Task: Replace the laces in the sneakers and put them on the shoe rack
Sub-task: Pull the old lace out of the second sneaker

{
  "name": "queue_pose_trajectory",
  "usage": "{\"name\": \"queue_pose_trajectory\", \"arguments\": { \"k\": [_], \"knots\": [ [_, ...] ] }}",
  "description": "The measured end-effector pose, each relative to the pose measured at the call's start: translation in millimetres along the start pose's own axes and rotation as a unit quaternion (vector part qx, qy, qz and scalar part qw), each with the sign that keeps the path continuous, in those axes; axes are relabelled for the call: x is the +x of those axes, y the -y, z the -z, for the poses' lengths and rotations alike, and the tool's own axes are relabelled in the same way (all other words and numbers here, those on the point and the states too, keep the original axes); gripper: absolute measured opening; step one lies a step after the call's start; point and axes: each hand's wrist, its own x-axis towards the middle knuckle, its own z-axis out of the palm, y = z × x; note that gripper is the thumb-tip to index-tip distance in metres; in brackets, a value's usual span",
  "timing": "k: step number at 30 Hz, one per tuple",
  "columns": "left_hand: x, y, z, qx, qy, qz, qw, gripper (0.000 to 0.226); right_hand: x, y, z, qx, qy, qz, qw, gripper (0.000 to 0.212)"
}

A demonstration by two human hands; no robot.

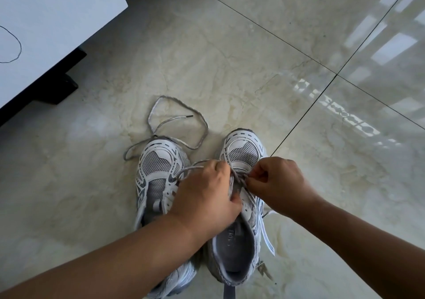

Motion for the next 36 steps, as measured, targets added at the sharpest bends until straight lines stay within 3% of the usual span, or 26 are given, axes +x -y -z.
{"name": "queue_pose_trajectory", "arguments": {
  "k": [3,7,10,12,16,21,23,25,27,28,30,32,34,36],
  "knots": [
    [-3,0,0,0.015,0.019,-0.014,1.0,0.03,1,-5,1,-0.024,0.008,0.048,0.999,0.012],
    [-4,0,3,0.03,0.036,-0.019,0.999,0.033,9,-13,13,-0.091,0.006,0.207,0.974,0.009],
    [-4,-1,2,0.021,0.034,-0.025,0.999,0.037,13,-18,16,-0.205,-0.029,0.253,0.945,0.019],
    [-4,0,0,0.017,0.024,-0.025,0.999,0.036,11,-21,14,-0.206,-0.048,0.252,0.944,0.02],
    [-7,7,-7,-0.021,-0.01,-0.021,1.0,0.035,-1,-18,12,-0.012,-0.03,0.11,0.993,0.021],
    [-8,11,-10,-0.068,-0.026,-0.023,0.997,0.032,-10,-3,2,0.085,0.001,-0.033,0.996,0.02],
    [-10,12,-10,-0.073,-0.015,-0.028,0.997,0.032,-7,-1,1,0.205,0.022,-0.122,0.971,0.021],
    [-15,13,-10,-0.061,0.002,-0.029,0.998,0.033,-5,-1,4,0.334,0.041,-0.202,0.92,0.019],
    [-20,13,-10,-0.053,0.011,-0.026,0.998,0.034,-7,-1,6,0.374,0.061,-0.231,0.896,0.021],
    [-22,13,-10,-0.052,0.015,-0.022,0.998,0.035,-8,-3,4,0.341,0.056,-0.206,0.916,0.022],
    [-28,13,-11,-0.048,0.017,-0.014,0.999,0.037,-11,-12,0,0.11,-0.014,-0.019,0.994,0.022],
    [-32,14,-13,-0.042,0.012,0.0,0.999,0.037,-12,-22,-2,-0.113,-0.085,0.193,0.971,0.014],
    [-35,14,-15,-0.048,0.023,0.003,0.999,0.036,-13,-29,-3,-0.174,-0.092,0.242,0.95,0.013],
    [-35,16,-17,-0.05,0.036,-0.008,0.998,0.036,-18,-25,-6,-0.138,-0.085,0.165,0.973,0.015]
  ]
}}
